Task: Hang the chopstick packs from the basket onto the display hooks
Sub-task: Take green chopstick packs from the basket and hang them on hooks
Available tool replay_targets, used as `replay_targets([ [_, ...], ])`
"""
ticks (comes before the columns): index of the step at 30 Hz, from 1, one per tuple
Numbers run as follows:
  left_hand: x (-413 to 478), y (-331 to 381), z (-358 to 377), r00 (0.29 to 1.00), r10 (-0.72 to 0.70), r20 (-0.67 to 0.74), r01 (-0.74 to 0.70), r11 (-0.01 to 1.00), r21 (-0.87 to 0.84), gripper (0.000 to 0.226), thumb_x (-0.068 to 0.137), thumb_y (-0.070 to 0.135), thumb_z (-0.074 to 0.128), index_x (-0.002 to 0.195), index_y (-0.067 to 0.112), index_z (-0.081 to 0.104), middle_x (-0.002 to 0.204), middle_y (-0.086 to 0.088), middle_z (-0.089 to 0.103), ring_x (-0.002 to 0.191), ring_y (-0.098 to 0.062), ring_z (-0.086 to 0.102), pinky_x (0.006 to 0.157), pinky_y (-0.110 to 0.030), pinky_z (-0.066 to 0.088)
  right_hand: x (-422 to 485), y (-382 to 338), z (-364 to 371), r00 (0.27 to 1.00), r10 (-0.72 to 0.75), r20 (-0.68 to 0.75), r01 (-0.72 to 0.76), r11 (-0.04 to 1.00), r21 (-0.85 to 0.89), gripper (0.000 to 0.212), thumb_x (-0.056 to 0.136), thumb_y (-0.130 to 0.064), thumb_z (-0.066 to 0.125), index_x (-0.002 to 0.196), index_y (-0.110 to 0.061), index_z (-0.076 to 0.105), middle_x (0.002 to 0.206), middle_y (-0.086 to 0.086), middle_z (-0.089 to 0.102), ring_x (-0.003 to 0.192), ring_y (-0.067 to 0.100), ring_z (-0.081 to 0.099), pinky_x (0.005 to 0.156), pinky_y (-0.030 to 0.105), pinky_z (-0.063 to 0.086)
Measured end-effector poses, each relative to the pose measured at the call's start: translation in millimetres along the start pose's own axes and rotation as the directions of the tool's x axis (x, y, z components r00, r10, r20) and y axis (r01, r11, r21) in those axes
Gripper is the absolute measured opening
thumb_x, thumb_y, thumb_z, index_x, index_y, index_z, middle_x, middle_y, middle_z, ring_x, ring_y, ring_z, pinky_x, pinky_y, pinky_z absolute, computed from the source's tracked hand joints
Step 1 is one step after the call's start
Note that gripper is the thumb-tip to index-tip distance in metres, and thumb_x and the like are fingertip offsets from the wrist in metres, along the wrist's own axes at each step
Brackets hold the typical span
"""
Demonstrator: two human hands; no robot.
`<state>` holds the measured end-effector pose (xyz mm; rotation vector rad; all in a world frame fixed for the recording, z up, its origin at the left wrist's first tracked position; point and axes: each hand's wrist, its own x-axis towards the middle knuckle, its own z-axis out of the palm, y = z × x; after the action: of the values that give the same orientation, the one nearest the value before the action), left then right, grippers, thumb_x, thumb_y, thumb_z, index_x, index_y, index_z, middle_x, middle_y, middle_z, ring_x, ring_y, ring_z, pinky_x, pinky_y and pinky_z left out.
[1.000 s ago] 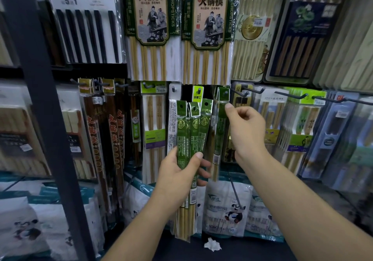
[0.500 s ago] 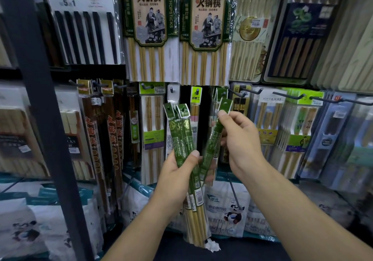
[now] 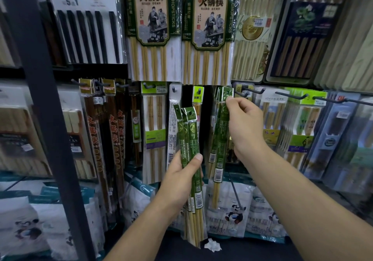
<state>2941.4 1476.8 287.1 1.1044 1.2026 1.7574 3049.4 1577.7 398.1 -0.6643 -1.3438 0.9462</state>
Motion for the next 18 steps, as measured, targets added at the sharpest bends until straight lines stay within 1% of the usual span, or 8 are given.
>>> replay_targets([
  [4,1,-1,0,1.0,-0.001,-0.014,0.001,1.0,0.013,0.032,0.098,0.042,0.064,0.128,0.03,0.06,0.122,-0.004,0.072,0.111,-0.019,0.069,0.101,-0.042,0.056,3,3,1,1.0,0.013,-0.012,-0.013,1.0,0.0,0.033,0.101,-0.022,0.059,0.09,0.01,0.062,0.066,0.002,0.042,0.056,0.005,0.039,0.046,0.004,0.036],
  [7,1,-2,-2,1.0,0.03,-0.001,-0.03,0.999,0.033,0.023,0.098,0.043,0.063,0.12,0.037,0.061,0.096,0.008,0.075,0.088,-0.006,0.071,0.081,-0.03,0.058,4,7,1,0.999,0.038,-0.022,-0.039,0.998,-0.038,0.039,0.101,-0.023,0.059,0.076,0.007,0.055,0.051,-0.007,0.031,0.048,0.006,0.031,0.051,0.002,0.038],
  [9,0,-1,-2,0.999,0.035,0.002,-0.035,0.996,0.077,0.043,0.096,0.045,0.065,0.133,0.024,0.057,0.102,0.004,0.075,0.096,-0.009,0.071,0.087,-0.034,0.058,4,9,0,0.999,0.039,-0.029,-0.041,0.997,-0.068,0.043,0.1,-0.027,0.061,0.065,-0.005,0.053,0.048,-0.012,0.031,0.045,0.004,0.032,0.051,0.003,0.038],
  [11,1,-1,-3,0.999,0.045,0.013,-0.046,0.995,0.091,0.054,0.094,0.045,0.067,0.139,0.019,0.052,0.109,-0.004,0.073,0.097,-0.012,0.07,0.097,-0.04,0.055,4,12,-1,0.999,0.021,-0.05,-0.026,0.995,-0.099,0.036,0.098,-0.032,0.065,0.071,-0.007,0.063,0.056,-0.009,0.047,0.05,0.001,0.043,0.052,0.005,0.04],
  [13,1,-1,-4,0.998,0.048,0.034,-0.051,0.994,0.098,0.042,0.096,0.042,0.068,0.133,0.028,0.055,0.113,0.006,0.074,0.099,-0.003,0.07,0.097,-0.032,0.057,0,15,-4,0.996,-0.001,-0.093,-0.009,0.994,-0.108,0.024,0.095,-0.034,0.07,0.084,-0.012,0.07,0.07,-0.006,0.058,0.058,-0.004,0.051,0.056,0.006,0.043],
  [14,1,-1,-4,0.998,0.047,0.041,-0.052,0.993,0.111,0.03,0.097,0.039,0.067,0.125,0.037,0.055,0.111,0.021,0.074,0.102,0.007,0.068,0.093,-0.02,0.057,-3,16,-5,0.994,-0.009,-0.11,-0.002,0.995,-0.097,0.022,0.094,-0.033,0.071,0.085,-0.013,0.068,0.072,-0.006,0.058,0.058,-0.005,0.05,0.057,0.007,0.043],
  [16,-2,3,-2,0.995,0.055,0.084,-0.066,0.988,0.138,0.024,0.1,0.03,0.065,0.106,0.047,0.049,0.091,0.051,0.063,0.09,0.029,0.058,0.07,0.003,0.046,-13,18,-7,0.993,-0.016,-0.117,0.006,0.996,-0.089,0.022,0.094,-0.031,0.071,0.084,-0.012,0.065,0.068,-0.011,0.054,0.056,-0.005,0.047,0.057,0.009,0.042],
  [18,-1,3,-3,0.993,0.079,0.087,-0.09,0.987,0.133,0.023,0.101,0.027,0.065,0.106,0.046,0.052,0.091,0.046,0.066,0.087,0.023,0.063,0.066,0.001,0.046,-27,19,-6,0.999,-0.021,-0.046,0.017,0.996,-0.09,0.023,0.096,-0.031,0.068,0.083,-0.012,0.066,0.062,-0.016,0.054,0.057,-0.005,0.048,0.058,0.01,0.042],
])
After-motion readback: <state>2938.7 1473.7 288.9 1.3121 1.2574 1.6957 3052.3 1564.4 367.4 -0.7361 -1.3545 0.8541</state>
